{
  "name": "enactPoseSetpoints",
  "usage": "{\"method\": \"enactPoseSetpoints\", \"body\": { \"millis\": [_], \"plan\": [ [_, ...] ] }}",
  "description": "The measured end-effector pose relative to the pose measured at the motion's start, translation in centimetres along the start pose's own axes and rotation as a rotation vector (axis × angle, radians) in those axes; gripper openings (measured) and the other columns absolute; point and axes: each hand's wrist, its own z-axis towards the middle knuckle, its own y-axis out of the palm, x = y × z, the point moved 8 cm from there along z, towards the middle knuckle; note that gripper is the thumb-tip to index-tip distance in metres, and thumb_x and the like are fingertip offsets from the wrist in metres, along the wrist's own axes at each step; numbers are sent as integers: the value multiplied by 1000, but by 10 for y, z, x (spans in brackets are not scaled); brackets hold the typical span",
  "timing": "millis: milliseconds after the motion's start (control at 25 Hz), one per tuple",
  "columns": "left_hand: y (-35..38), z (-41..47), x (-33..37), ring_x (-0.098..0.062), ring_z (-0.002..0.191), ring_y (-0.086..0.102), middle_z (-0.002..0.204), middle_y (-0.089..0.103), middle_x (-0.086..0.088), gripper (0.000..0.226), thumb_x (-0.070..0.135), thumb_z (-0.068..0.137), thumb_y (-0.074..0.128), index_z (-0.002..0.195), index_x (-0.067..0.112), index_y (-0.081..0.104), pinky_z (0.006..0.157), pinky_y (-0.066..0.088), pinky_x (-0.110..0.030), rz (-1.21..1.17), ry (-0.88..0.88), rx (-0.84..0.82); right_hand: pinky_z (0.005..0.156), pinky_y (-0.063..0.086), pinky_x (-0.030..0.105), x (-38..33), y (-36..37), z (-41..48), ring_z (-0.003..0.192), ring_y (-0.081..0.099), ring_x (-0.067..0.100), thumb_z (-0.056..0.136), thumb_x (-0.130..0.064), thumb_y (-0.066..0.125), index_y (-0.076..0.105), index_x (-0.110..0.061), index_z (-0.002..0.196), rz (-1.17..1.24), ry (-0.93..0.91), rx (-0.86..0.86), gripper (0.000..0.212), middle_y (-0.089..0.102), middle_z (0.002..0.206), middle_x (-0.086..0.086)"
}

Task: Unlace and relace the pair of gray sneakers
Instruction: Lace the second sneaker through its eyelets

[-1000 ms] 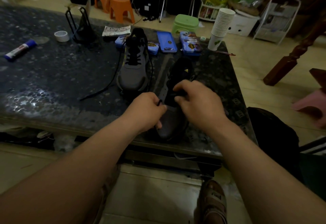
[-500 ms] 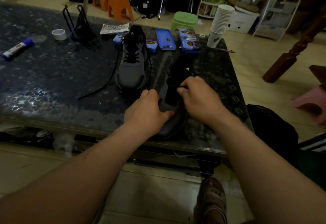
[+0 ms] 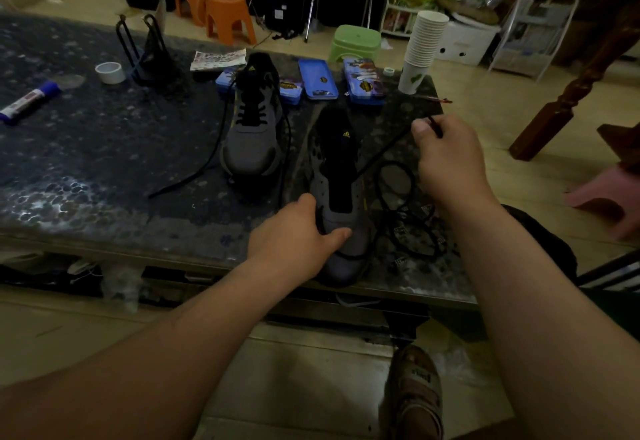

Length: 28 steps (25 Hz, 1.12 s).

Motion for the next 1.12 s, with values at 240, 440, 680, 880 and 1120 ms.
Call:
{"method": "enactPoseSetpoints", "body": {
  "millis": [240, 440, 680, 880, 1120],
  "plan": [
    [-37, 11, 27, -25, 102, 59, 111, 52, 3, 52, 56, 90, 68, 128, 29, 46, 76, 51, -42, -86, 235, 256, 57, 41, 21, 0, 26, -19, 60, 52, -1, 106, -32, 55, 69, -22, 99, 119, -3, -235, 19, 66, 83, -8],
    [-32, 30, 43, -28, 102, 65, 105, 69, 1, 44, 49, 96, 65, 133, 29, 52, 77, 39, -37, 20, 224, 173, 47, 34, 20, 16, 7, -18, 56, 43, 9, 108, -31, 50, 70, -20, 93, 393, 162, -155, 27, 57, 74, -2],
    [-32, 38, 94, -25, 100, 58, 84, 57, 11, 70, 34, 96, 61, 156, 44, 27, 87, 37, -44, 184, 516, 186, 48, 33, 21, 39, -6, -22, 50, 42, 5, 107, -31, 53, 71, -20, 90, 342, 179, -139, 27, 56, 67, -4],
    [-24, 63, 106, -30, 109, 60, 112, 70, 1, 54, 39, 99, 57, 150, 36, 40, 91, 37, -46, 448, 398, 70, 52, 34, 26, 52, -7, -24, 53, 44, 8, 106, -33, 54, 72, -21, 89, 394, 222, -128, 27, 56, 68, -5],
    [-26, 89, 135, -23, 65, 45, 84, 55, -3, 19, 18, 101, 57, 85, 21, 47, 73, 35, -41, 735, 362, -66, 52, 34, 29, 52, -13, -24, 53, 44, 11, 105, -32, 55, 73, -21, 87, 419, 207, -137, 28, 58, 67, -5]
  ]
}}
